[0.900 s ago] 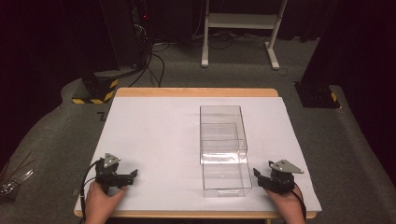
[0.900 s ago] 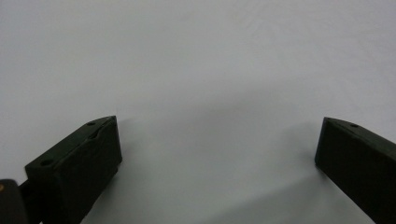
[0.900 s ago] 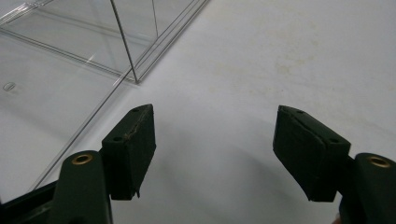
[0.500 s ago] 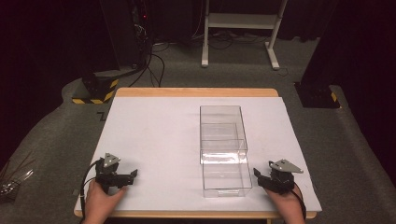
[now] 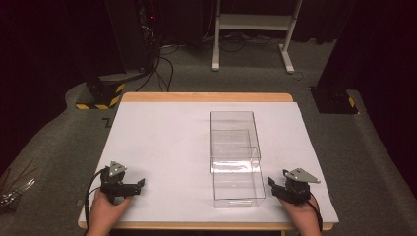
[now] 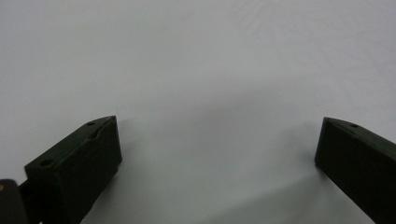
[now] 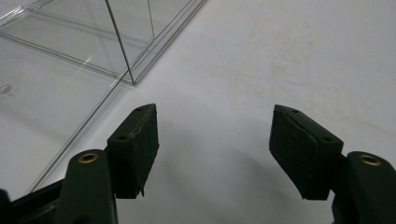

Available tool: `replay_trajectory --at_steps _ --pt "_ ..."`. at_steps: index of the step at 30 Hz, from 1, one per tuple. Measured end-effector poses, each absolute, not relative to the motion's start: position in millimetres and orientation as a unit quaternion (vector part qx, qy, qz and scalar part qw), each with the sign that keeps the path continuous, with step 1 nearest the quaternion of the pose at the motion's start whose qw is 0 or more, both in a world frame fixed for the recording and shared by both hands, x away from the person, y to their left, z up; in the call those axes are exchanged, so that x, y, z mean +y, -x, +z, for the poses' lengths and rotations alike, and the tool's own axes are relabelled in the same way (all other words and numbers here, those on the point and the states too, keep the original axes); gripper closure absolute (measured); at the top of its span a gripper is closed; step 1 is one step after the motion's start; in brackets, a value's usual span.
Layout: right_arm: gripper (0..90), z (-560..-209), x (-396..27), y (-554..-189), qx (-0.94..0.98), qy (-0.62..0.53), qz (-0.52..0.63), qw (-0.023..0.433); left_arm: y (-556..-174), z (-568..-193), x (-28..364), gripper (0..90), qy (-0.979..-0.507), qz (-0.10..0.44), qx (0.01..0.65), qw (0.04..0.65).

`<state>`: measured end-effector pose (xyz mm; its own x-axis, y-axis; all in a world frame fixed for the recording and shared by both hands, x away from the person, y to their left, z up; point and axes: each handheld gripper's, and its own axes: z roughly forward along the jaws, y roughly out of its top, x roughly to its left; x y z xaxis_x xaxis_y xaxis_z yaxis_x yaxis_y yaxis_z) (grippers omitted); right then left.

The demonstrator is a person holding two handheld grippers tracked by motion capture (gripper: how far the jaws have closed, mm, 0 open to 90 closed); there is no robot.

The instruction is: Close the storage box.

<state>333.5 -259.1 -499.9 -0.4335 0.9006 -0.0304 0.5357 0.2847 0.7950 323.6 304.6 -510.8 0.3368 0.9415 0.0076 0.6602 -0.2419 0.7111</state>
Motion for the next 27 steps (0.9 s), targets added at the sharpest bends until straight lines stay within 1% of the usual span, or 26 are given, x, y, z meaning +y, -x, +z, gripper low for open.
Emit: replay_trajectory --at_steps 10,27 --pt "33.7 -495.7 -260.1 -331.6 0.761 -0.466 0.376 0.249 -323.7 -510.7 304.8 0.6 -0.756 0.225 0.530 0.312" --pt "34.1 -477.3 -256.5 -323.8 0.753 -0.456 0.400 0.257 -323.6 -510.7 304.7 0.6 -0.755 0.225 0.530 0.313"
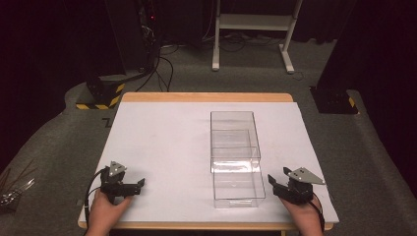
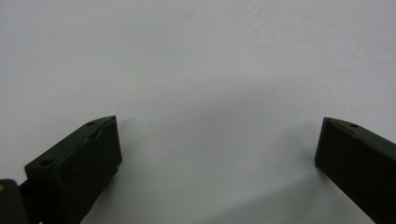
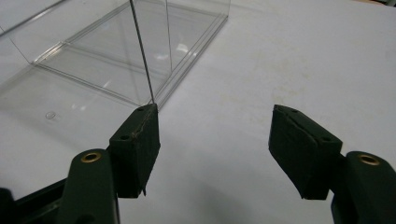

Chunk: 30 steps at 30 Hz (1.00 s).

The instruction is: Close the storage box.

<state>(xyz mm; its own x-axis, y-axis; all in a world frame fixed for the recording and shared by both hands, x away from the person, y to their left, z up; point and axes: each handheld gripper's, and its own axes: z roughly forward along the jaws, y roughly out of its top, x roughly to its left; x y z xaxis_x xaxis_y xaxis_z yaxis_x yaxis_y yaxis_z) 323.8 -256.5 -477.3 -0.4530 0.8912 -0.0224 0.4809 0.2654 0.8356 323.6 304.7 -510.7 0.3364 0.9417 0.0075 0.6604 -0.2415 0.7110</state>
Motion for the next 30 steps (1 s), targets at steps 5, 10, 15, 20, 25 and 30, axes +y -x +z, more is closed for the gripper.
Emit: replay_trajectory --at_steps 5,10,15,20,25,30 --pt "34.6 -473.8 -256.3 -320.7 0.750 -0.453 0.406 0.258 -323.7 -510.7 304.9 0.6 -0.756 0.225 0.530 0.312" --pt "35.2 -470.2 -255.6 -317.9 0.750 -0.448 0.411 0.261 -323.6 -510.8 304.6 0.6 -0.755 0.225 0.530 0.313" --pt "35.3 -465.5 -255.3 -314.8 0.748 -0.445 0.418 0.262 -323.5 -510.8 304.6 0.6 -0.755 0.225 0.530 0.313" --pt "35.3 -460.9 -255.2 -312.0 0.745 -0.444 0.424 0.262 -323.5 -510.7 304.7 0.6 -0.755 0.225 0.530 0.313" --pt "35.3 -458.3 -253.8 -309.3 0.744 -0.441 0.426 0.263 -323.5 -510.8 304.7 0.7 -0.755 0.225 0.530 0.313" --pt "35.2 -456.1 -253.1 -307.0 0.744 -0.437 0.431 0.266 -323.5 -510.8 304.7 0.7 -0.755 0.225 0.530 0.313"
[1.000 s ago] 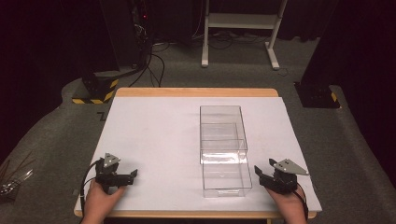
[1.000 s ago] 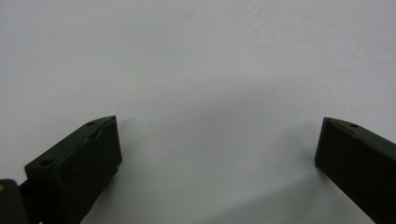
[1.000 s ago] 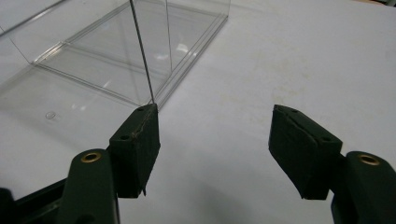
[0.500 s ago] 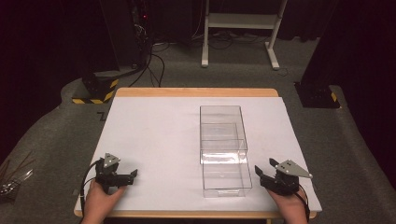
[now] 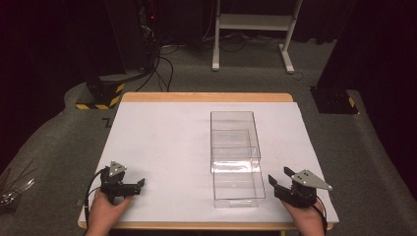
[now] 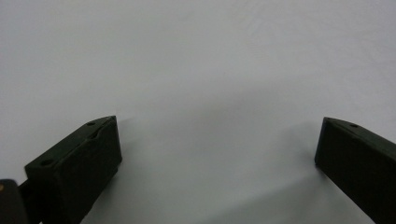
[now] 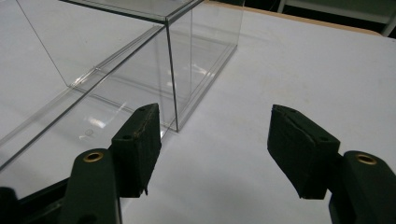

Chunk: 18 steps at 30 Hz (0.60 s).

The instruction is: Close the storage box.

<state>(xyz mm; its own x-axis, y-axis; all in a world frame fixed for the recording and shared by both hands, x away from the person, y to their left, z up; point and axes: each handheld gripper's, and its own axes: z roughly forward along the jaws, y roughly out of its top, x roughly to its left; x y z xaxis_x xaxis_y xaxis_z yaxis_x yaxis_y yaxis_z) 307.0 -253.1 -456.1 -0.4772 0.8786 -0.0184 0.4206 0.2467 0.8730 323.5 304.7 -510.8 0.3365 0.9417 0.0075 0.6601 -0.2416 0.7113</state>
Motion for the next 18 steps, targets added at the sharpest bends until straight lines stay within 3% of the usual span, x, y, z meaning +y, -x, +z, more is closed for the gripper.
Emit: replay_trajectory --at_steps 18 --pt "33.3 -439.7 -249.9 -292.6 0.735 -0.428 0.461 0.254 -323.7 -510.7 304.8 0.7 -0.756 0.225 0.530 0.312"
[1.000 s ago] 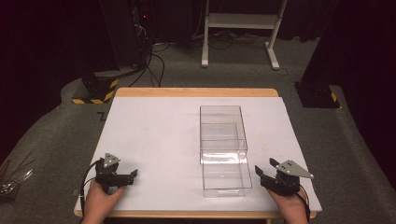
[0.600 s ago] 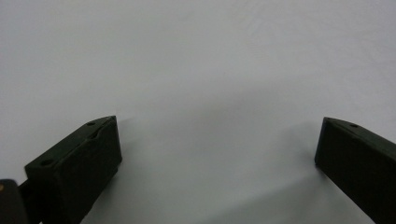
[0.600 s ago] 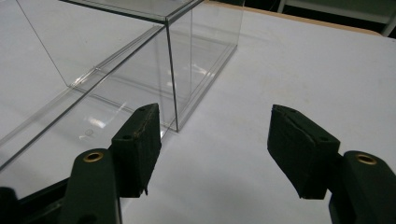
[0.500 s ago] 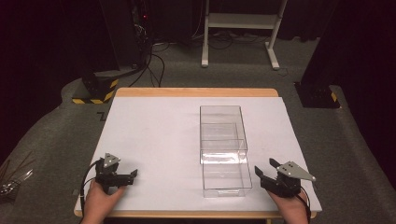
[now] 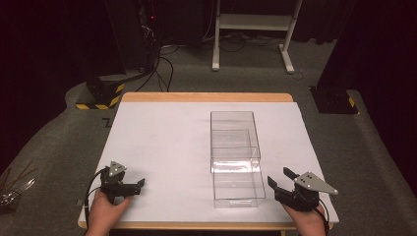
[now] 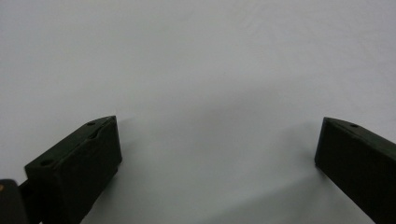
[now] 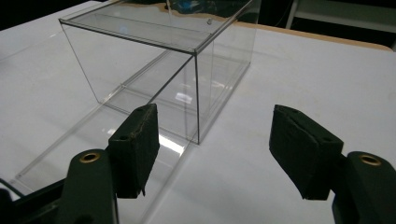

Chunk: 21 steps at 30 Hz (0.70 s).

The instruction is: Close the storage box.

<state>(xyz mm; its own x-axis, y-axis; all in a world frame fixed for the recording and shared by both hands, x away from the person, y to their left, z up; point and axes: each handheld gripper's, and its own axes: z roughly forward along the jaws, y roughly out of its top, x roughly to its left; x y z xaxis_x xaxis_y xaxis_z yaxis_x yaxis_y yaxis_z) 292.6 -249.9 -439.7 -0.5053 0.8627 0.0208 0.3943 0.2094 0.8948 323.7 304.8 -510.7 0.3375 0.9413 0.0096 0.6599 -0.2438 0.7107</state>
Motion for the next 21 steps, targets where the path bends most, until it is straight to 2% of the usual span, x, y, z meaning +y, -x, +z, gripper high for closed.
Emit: replay_trajectory --at_steps 21 --pt "30.5 -429.9 -240.4 -272.2 0.744 -0.397 0.487 0.229 -323.7 -510.7 304.9 0.6 -0.756 0.225 0.530 0.312"
